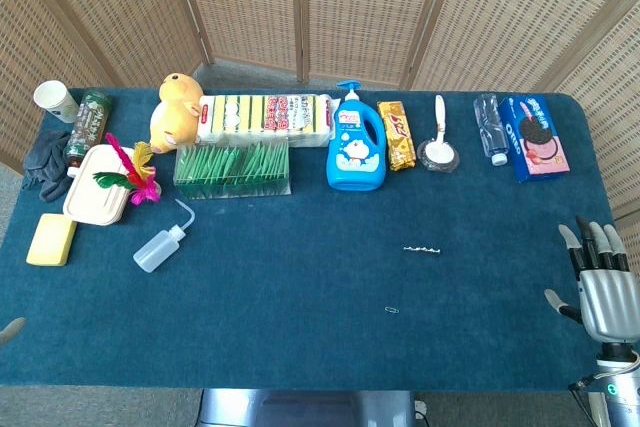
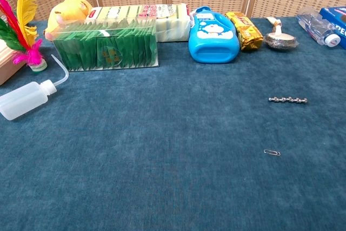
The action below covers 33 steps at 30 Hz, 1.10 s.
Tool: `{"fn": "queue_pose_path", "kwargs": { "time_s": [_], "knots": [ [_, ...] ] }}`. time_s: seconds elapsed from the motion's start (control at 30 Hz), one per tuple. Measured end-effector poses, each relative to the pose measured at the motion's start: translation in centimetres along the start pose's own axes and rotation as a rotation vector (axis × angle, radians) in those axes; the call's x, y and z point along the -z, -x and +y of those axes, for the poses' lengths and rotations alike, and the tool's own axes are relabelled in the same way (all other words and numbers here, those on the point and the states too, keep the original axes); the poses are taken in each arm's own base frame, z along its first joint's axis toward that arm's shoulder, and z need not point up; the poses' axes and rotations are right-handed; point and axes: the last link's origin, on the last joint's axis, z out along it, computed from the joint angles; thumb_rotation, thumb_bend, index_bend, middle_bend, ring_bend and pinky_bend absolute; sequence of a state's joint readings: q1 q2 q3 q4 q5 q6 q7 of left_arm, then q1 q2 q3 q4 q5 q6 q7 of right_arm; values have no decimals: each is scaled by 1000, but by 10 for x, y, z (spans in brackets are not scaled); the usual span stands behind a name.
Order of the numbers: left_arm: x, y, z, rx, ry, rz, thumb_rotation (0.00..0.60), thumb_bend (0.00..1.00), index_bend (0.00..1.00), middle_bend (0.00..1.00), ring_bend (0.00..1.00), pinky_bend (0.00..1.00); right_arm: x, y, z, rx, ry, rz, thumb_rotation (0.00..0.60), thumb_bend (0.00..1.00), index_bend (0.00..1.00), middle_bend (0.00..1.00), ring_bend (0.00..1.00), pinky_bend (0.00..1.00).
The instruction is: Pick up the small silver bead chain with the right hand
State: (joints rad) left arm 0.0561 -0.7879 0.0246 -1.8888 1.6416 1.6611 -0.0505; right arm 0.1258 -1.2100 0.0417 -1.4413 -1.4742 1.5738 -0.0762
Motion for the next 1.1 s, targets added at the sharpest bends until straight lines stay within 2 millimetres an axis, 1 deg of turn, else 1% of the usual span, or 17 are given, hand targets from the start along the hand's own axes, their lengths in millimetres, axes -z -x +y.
{"fn": "queue_pose_path", "kwargs": {
  "time_s": [0.3, 0.37, 0.4, 0.43, 0.5, 0.57, 0.7, 0.8, 0.9, 0.93, 1.03, 1.1],
  "knots": [
    [-2, -1, 3, -7, 6, 7, 600, 29, 0, 0, 0, 0, 1, 4, -5, 1, -11, -18, 600, 0, 2, 0, 0, 0],
    [-2, -2, 4, -5, 11, 11, 600, 29, 0, 0, 0, 0, 1, 7, -8, -6, -18, -33, 600, 0, 38, 0, 0, 0],
    [-2, -1, 4, -5, 14, 10, 600, 29, 0, 0, 0, 0, 0, 9, -10, -14, -23, -43, 600, 0, 81, 0, 0, 0],
    [-2, -1, 4, -4, 14, 6, 600, 29, 0, 0, 0, 0, -2, 12, -15, -35, -35, -59, 600, 0, 123, 0, 0, 0],
    [-4, 1, 4, -5, 12, -10, 600, 29, 0, 0, 0, 0, -8, 17, -25, -78, -58, -91, 600, 0, 260, 0, 0, 0],
    [-6, 3, 4, -6, 8, -21, 600, 36, 0, 0, 0, 0, -16, 23, -39, -117, -83, -129, 600, 18, 335, 0, 0, 0],
    [-8, 4, 5, -7, 7, -34, 600, 49, 0, 0, 0, 0, -32, 29, -60, -110, -114, -152, 600, 132, 446, 0, 0, 0],
    [-9, 6, 5, -6, 7, -45, 600, 49, 0, 0, 0, 0, -46, 36, -80, -114, -135, -176, 600, 183, 478, 0, 0, 0],
    [-9, 6, 4, -7, 4, -53, 600, 49, 0, 0, 0, 0, -59, 44, -101, -96, -157, -196, 600, 207, 496, 0, 0, 0],
    [-9, 6, 4, -6, 3, -55, 600, 49, 0, 0, 0, 0, -65, 46, -110, -91, -160, -197, 600, 211, 496, 0, 0, 0],
    [-10, 6, 3, -2, 0, -57, 600, 49, 0, 0, 0, 0, -77, 55, -127, -103, -154, -218, 600, 232, 492, 0, 0, 0],
    [-10, 6, 2, 2, -1, -58, 600, 49, 0, 0, 0, 0, -83, 58, -135, -98, -157, -225, 600, 250, 486, 0, 0, 0]
  ]
}}
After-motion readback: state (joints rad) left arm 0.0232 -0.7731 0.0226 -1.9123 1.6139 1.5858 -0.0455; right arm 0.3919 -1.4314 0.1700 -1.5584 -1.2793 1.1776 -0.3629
